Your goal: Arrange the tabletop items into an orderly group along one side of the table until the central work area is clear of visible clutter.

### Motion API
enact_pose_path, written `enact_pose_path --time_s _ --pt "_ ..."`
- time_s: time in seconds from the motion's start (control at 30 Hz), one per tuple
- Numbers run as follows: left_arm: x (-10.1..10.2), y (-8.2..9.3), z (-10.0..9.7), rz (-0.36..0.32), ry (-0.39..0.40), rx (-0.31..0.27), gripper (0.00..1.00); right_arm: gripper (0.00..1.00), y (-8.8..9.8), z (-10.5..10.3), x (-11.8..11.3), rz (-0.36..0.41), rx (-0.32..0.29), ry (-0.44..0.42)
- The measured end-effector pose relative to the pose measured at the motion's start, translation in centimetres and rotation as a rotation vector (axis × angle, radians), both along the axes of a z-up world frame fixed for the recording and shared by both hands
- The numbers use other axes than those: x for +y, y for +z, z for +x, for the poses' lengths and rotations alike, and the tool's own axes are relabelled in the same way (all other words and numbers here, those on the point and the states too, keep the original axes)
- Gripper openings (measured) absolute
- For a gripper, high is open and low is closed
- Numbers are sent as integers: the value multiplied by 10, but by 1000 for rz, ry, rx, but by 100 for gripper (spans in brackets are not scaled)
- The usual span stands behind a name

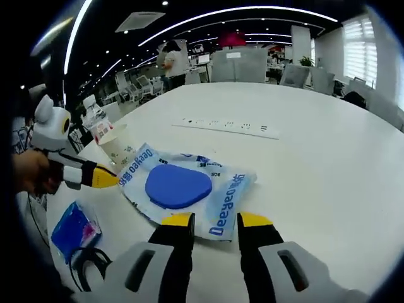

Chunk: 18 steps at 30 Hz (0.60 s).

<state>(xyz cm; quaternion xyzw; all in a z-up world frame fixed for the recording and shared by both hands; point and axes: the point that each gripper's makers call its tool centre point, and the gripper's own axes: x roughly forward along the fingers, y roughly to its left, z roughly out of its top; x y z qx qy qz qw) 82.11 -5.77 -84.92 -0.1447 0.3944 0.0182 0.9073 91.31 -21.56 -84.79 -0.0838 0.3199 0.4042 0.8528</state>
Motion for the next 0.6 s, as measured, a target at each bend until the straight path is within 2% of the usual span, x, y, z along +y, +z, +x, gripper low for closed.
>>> enact_pose_path --time_s 0.1,0.17,0.3,0.5,0.6 --pt "1 0 -1 6 -11 -4 21 36 7 -7 0 33 17 -2" --pt "2 1 -2 11 -15 -6 24 41 5 -10 -2 37 20 1" --pt "-8 10 -8 28 -27 -17 29 50 15 -19 -7 62 14 15" --pt "-11 24 -20 69 -26 -54 42 62 31 -28 -4 106 9 73" --pt "-14 33 -27 71 -13 -78 45 67 41 -36 0 126 -3 122"
